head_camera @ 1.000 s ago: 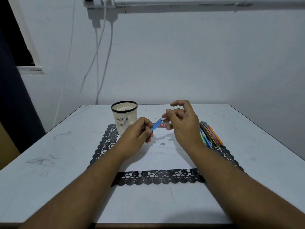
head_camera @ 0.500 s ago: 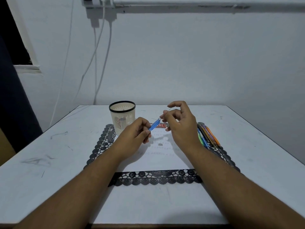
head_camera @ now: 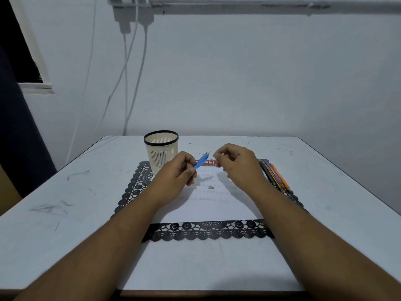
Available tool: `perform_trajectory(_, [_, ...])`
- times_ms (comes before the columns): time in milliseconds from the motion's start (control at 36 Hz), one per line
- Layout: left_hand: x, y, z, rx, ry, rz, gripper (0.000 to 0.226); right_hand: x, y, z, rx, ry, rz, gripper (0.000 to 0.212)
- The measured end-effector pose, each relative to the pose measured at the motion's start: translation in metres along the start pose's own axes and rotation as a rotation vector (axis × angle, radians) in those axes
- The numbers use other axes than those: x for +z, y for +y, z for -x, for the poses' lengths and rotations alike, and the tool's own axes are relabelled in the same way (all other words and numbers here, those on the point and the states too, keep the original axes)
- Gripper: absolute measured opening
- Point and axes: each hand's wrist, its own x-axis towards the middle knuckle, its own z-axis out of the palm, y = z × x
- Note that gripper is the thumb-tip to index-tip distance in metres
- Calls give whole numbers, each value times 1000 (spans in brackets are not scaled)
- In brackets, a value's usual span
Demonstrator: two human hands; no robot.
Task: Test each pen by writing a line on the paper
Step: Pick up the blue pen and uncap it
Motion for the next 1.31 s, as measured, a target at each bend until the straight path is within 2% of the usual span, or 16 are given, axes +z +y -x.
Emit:
perform_trajectory(111, [-1, -1, -1, -11, 10, -25, 10, 1, 9, -1, 138, -229, 206, 9])
perform_trajectory(167, [-1, -1, 0, -18, 12, -36, 10, 3, 11, 3, 188, -304, 207, 8])
perform_trajectory(333, [-2, 0, 1, -27, 6, -66, 10, 12, 12, 7, 214, -399, 281, 7])
perform_trajectory(611, [-2, 5, 4, -55, -11, -77, 10, 13, 11, 6, 159, -389, 389, 9])
perform_trajectory(750, [-1, 4, 3, -69, -9, -105, 13, 6, 9, 6, 205, -412, 374, 27])
perform_trajectory(861, [-2, -3, 2, -84, -18, -130, 17, 5, 8, 7, 221, -420, 277, 17])
perform_trajectory(1167, [3, 3, 6, -97, -15, -180, 17, 10, 11, 5, 121, -428, 461, 9])
perform_trajectory(1222, [2, 5, 6, -89, -25, -204, 16, 8, 14, 4, 130, -377, 426, 11])
perform_trajectory(1306, [1, 3, 5, -85, -39, -238, 15, 3, 13, 3, 206, -265, 203, 14])
